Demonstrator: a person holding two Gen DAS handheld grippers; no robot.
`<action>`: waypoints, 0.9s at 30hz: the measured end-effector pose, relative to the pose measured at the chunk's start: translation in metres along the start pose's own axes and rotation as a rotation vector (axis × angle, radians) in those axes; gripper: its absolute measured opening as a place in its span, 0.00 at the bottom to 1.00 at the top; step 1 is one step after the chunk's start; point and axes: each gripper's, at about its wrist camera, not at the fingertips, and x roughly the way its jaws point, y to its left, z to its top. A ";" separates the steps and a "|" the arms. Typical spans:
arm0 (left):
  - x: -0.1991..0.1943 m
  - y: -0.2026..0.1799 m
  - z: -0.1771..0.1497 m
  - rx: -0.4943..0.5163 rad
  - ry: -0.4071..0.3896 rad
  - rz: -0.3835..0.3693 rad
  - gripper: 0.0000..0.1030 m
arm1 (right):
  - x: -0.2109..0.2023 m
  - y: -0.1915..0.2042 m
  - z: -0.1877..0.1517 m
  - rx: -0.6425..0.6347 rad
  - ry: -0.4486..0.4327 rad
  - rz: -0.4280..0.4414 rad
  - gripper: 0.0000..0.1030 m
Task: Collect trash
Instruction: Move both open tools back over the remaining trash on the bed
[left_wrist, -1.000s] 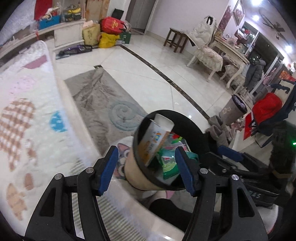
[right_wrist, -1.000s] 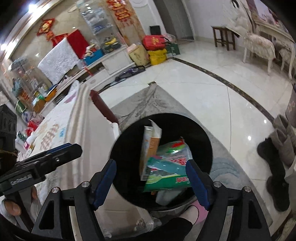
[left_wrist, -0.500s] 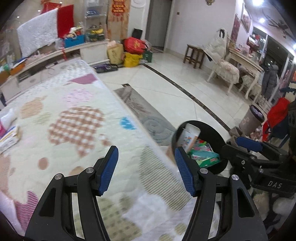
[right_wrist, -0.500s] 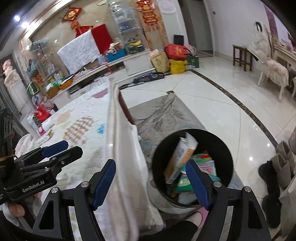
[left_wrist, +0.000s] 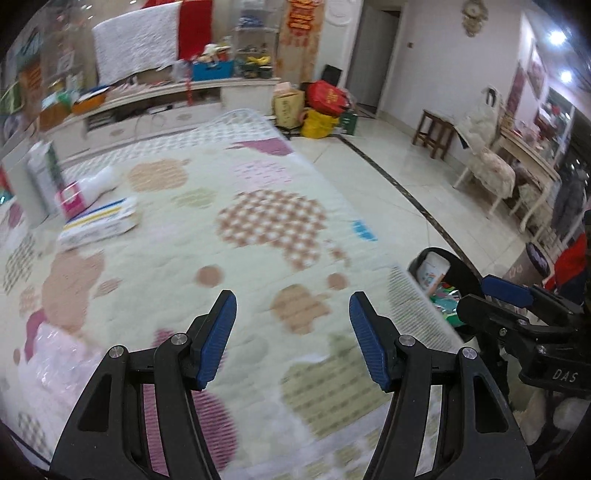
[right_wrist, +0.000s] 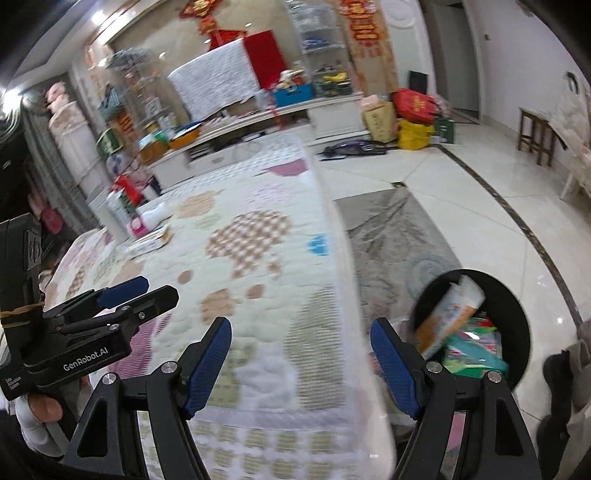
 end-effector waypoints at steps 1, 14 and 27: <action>-0.005 0.009 -0.002 -0.011 0.001 0.013 0.61 | 0.004 0.007 0.001 -0.009 0.006 0.014 0.73; -0.055 0.159 -0.062 -0.184 0.043 0.202 0.61 | 0.072 0.110 -0.003 -0.128 0.121 0.231 0.77; -0.035 0.234 -0.084 -0.285 0.113 0.285 0.61 | 0.106 0.164 -0.006 -0.228 0.196 0.294 0.78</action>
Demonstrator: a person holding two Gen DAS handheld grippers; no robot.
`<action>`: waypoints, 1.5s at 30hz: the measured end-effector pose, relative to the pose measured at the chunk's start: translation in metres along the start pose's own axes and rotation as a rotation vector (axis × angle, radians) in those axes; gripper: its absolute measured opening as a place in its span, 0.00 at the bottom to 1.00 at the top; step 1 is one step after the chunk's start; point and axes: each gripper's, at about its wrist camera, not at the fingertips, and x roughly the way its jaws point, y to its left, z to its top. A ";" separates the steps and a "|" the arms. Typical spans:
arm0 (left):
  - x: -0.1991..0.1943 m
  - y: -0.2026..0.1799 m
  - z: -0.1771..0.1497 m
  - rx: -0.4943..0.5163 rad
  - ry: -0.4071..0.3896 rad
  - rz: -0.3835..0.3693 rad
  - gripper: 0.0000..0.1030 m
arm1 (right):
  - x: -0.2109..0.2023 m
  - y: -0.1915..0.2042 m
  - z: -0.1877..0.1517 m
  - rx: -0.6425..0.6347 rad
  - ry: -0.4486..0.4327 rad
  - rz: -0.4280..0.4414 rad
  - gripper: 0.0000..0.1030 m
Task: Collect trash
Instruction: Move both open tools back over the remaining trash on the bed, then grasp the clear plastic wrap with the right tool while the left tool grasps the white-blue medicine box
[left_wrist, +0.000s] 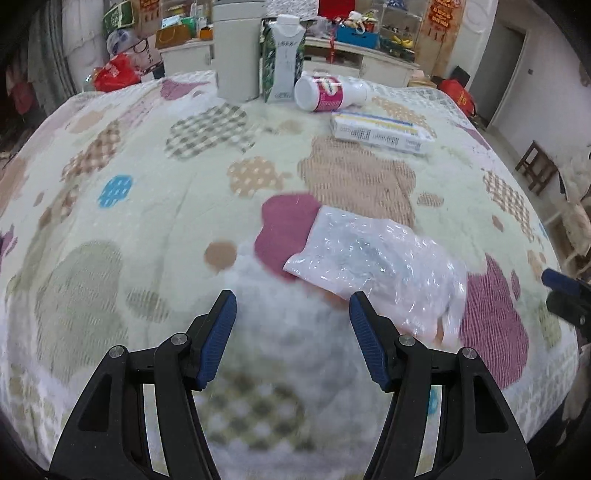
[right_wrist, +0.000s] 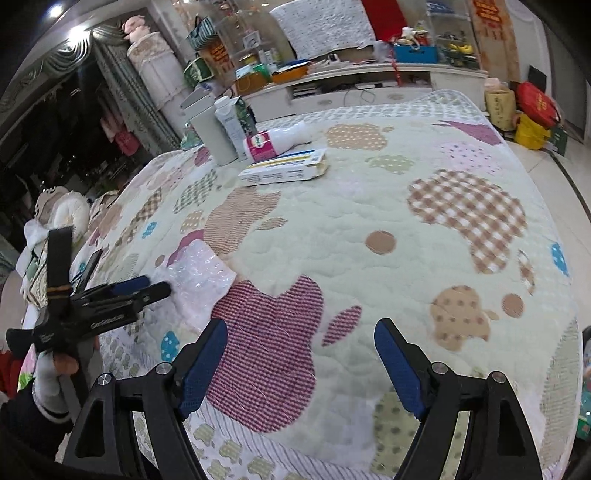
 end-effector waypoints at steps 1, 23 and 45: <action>0.004 -0.003 0.005 0.006 -0.005 -0.009 0.61 | 0.002 0.002 0.002 -0.008 0.001 -0.001 0.78; -0.005 0.052 0.054 -0.121 -0.061 -0.156 0.61 | 0.105 0.100 0.048 -0.317 0.113 -0.115 0.95; 0.063 -0.044 0.157 0.168 -0.102 -0.240 0.71 | 0.037 -0.024 0.019 -0.014 0.017 -0.197 0.61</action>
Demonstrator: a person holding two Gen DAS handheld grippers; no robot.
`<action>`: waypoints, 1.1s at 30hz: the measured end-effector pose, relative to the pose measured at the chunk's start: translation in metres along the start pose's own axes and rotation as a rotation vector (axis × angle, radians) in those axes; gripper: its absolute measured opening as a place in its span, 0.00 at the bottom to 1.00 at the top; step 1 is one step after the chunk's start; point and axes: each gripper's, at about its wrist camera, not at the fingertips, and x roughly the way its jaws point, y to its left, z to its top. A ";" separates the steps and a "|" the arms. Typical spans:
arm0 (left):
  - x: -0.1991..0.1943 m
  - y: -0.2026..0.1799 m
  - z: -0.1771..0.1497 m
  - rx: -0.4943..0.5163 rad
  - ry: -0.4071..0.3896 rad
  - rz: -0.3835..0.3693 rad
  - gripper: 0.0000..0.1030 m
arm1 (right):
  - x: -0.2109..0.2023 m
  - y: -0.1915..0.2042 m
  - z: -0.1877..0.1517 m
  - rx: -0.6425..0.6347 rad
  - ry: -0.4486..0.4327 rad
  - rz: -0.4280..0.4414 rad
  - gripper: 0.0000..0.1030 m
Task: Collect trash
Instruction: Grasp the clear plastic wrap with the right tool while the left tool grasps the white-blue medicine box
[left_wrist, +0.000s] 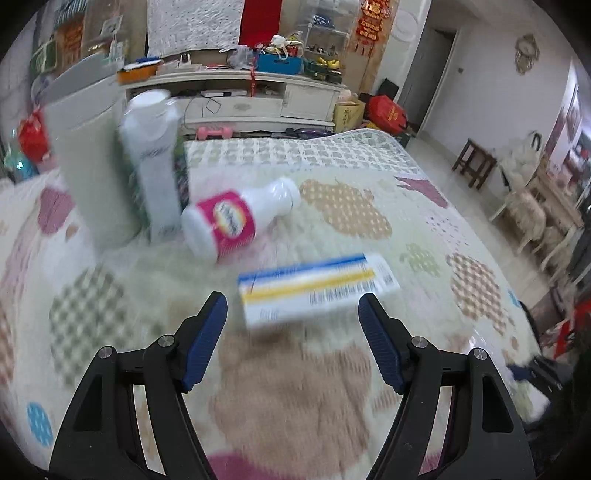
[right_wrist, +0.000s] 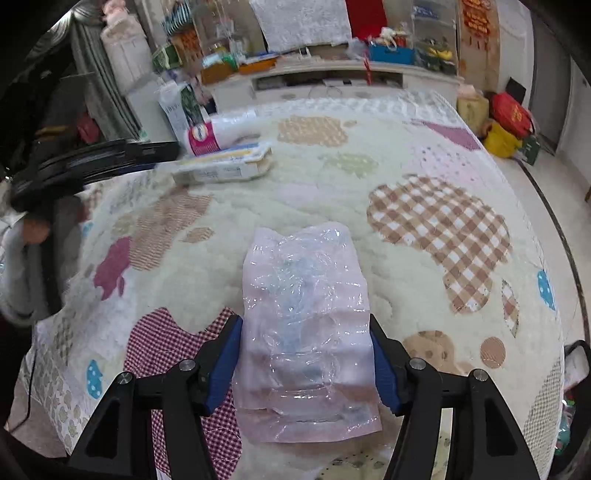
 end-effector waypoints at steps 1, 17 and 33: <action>0.007 -0.002 0.008 -0.001 -0.005 0.017 0.71 | 0.000 0.001 0.000 0.001 -0.004 0.000 0.61; 0.050 0.002 0.009 0.086 0.147 0.269 0.69 | -0.006 -0.014 -0.009 0.019 -0.036 0.072 0.62; 0.011 -0.060 -0.032 0.065 0.198 -0.062 0.71 | -0.017 -0.034 -0.018 0.097 -0.032 -0.023 0.66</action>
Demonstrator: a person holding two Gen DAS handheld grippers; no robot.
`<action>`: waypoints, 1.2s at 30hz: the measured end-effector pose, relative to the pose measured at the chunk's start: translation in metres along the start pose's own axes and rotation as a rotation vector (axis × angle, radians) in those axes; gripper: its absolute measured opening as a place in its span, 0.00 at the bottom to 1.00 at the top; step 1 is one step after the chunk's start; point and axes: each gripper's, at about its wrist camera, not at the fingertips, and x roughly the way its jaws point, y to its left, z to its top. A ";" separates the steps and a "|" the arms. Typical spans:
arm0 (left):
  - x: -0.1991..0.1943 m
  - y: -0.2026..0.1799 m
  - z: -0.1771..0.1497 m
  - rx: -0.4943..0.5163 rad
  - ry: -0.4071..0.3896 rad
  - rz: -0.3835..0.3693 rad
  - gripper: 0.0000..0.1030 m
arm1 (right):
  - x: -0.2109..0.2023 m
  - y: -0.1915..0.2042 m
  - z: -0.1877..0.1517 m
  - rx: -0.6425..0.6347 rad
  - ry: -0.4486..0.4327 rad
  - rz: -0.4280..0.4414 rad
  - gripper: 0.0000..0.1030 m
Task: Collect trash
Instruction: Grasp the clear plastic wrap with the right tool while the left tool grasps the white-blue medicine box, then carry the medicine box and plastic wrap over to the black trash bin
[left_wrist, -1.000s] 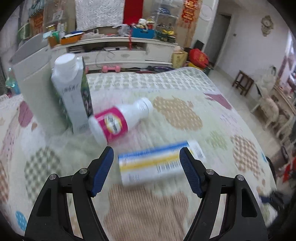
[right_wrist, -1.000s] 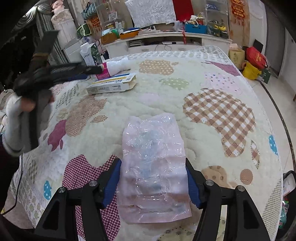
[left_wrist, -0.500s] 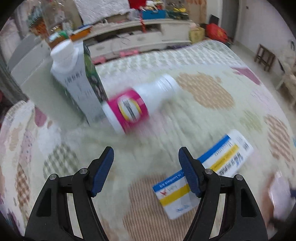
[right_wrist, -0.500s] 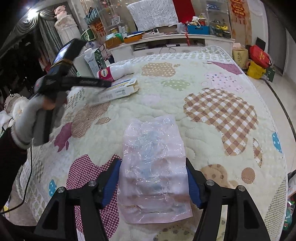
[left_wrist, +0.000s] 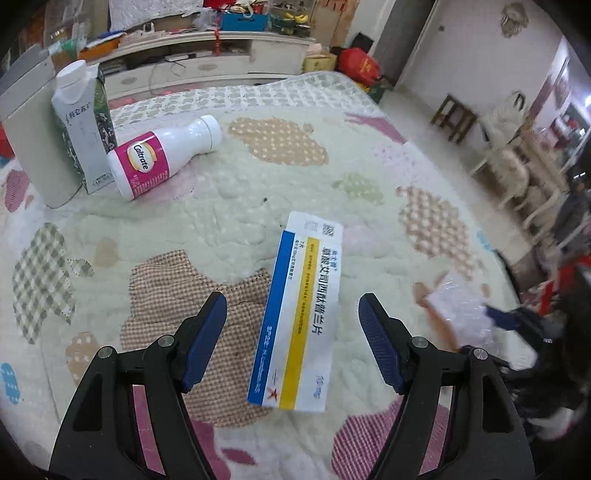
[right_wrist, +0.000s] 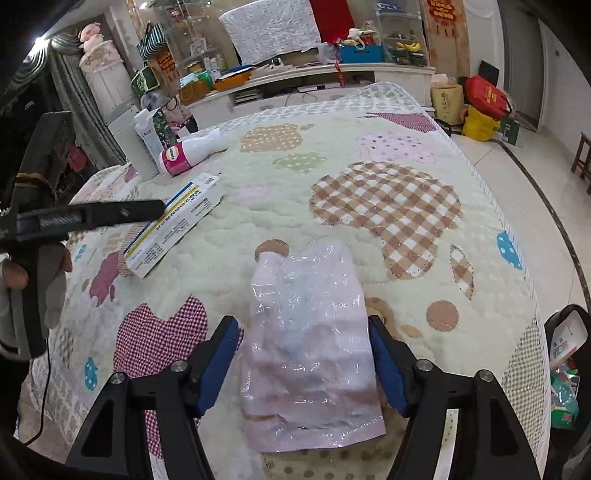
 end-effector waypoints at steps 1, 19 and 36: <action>0.004 -0.005 -0.005 0.006 0.010 0.015 0.71 | 0.001 0.002 0.000 -0.017 -0.006 -0.015 0.66; -0.015 -0.084 -0.037 0.039 -0.103 0.061 0.40 | -0.058 -0.025 -0.019 -0.037 -0.100 -0.032 0.60; -0.024 -0.190 -0.032 0.159 -0.132 -0.077 0.40 | -0.120 -0.098 -0.046 0.081 -0.157 -0.139 0.60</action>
